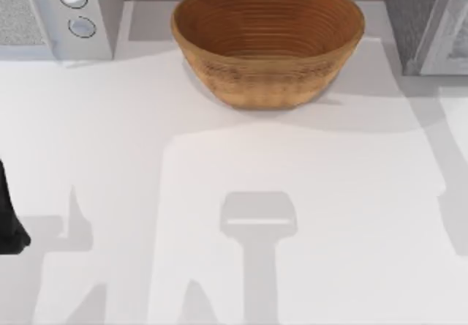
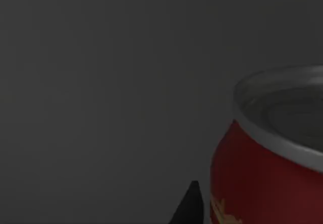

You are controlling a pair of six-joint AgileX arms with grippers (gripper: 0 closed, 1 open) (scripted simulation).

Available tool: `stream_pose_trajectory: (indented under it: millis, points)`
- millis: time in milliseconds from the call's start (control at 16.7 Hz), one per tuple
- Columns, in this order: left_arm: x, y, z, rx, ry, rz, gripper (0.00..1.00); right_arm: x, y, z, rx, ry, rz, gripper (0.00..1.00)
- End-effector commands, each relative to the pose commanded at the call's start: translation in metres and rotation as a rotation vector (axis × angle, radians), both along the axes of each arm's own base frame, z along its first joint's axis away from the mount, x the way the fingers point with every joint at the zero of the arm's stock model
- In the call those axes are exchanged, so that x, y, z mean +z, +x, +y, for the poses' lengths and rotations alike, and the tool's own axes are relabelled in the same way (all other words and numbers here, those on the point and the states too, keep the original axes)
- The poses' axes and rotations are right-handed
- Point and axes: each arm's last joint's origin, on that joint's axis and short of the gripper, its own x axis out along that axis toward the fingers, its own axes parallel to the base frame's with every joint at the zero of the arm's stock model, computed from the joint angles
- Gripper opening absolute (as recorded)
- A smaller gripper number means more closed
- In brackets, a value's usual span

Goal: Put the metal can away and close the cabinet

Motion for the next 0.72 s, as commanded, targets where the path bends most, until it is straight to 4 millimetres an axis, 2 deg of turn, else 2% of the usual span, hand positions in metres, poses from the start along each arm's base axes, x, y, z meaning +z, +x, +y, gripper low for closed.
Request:
stream_pose_trajectory:
  millis: [180, 360, 720]
  points:
    - [0.000, 0.000, 0.000, 0.000, 0.000, 0.000, 1.00, -0.004, 0.023, -0.002, 0.000, 0.000, 0.000, 0.00]
    - [0.000, 0.000, 0.000, 0.000, 0.000, 0.000, 1.00, -0.009, 0.037, -0.003, 0.000, 0.001, 0.000, 0.00]
    - [0.000, 0.000, 0.000, 0.000, 0.000, 0.000, 1.00, -0.011, 0.040, -0.004, 0.000, 0.001, 0.000, 0.00]
